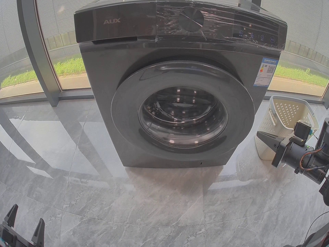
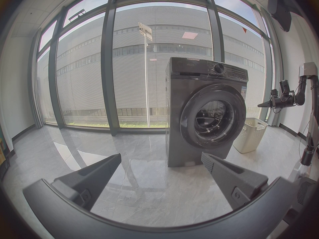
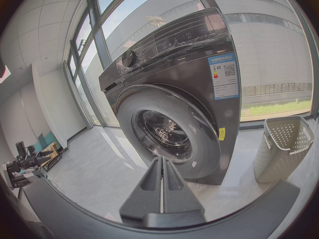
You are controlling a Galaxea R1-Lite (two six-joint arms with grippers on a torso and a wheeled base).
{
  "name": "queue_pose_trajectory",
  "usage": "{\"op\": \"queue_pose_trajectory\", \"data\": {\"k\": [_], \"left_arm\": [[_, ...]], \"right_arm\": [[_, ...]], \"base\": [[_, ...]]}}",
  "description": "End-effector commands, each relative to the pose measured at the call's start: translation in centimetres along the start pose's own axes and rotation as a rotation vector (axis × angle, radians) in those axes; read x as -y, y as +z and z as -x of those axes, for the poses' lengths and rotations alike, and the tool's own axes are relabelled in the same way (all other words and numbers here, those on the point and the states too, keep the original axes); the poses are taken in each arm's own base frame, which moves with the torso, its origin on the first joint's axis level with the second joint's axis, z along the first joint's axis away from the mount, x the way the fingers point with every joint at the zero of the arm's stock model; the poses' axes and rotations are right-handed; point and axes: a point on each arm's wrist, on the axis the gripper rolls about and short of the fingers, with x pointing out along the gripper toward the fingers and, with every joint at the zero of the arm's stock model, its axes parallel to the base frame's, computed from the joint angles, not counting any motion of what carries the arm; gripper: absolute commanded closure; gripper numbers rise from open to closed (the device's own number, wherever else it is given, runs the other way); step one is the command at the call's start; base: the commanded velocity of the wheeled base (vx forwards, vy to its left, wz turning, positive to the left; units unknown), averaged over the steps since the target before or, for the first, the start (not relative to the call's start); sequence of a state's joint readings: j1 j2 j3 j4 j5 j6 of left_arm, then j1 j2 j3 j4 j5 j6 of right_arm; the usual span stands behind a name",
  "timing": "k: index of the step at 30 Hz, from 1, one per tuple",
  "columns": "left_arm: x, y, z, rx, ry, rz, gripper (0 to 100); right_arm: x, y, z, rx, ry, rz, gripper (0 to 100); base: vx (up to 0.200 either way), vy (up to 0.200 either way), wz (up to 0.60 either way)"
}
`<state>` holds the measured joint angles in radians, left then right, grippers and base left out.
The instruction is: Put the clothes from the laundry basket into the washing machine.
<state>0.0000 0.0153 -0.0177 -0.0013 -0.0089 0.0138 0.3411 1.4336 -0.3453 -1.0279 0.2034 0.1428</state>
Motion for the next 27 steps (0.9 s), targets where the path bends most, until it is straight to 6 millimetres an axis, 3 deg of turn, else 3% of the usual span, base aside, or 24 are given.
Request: {"op": "queue_pose_trajectory", "data": {"k": [1,12,18,27], "left_arm": [[0.0,-0.5,0.0,0.001,0.0,-0.002,0],[0.0,-0.5,0.0,-0.001,0.0,-0.006,0],[0.0,-0.5,0.0,-0.001,0.001,-0.009,0],[0.0,-0.5,0.0,-0.001,0.001,-0.008,0]], "right_arm": [[-0.1,-0.2,-0.3,-0.013,0.006,0.001,100],[-2.8,-1.7,-0.2,-0.072,0.133,0.008,100],[-2.9,-2.1,-0.3,-0.078,0.142,0.008,100],[-2.8,-2.4,-0.5,-0.089,0.142,0.005,100]], "base": [[0.0,0.0,0.0],[0.0,0.0,0.0],[0.0,0.0,0.0],[0.0,0.2,0.0]]}}
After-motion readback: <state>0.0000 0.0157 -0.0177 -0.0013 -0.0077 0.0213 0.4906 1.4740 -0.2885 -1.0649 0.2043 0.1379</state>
